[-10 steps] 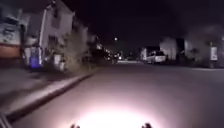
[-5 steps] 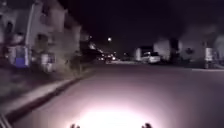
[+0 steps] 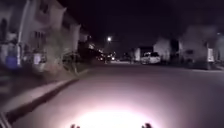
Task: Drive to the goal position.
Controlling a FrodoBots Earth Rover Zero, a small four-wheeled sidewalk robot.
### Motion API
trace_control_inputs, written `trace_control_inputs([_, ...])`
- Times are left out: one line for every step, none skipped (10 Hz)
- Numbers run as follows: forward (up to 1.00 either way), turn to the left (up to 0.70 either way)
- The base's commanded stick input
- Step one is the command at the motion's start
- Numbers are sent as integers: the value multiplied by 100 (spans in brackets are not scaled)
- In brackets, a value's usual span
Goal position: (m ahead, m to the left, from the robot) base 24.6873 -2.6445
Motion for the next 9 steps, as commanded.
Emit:
trace_control_inputs([70,0])
trace_control_inputs([70,0])
trace_control_inputs([70,0])
trace_control_inputs([70,0])
trace_control_inputs([70,0])
trace_control_inputs([70,0])
trace_control_inputs([70,-19])
trace_control_inputs([70,-29])
trace_control_inputs([70,-5])
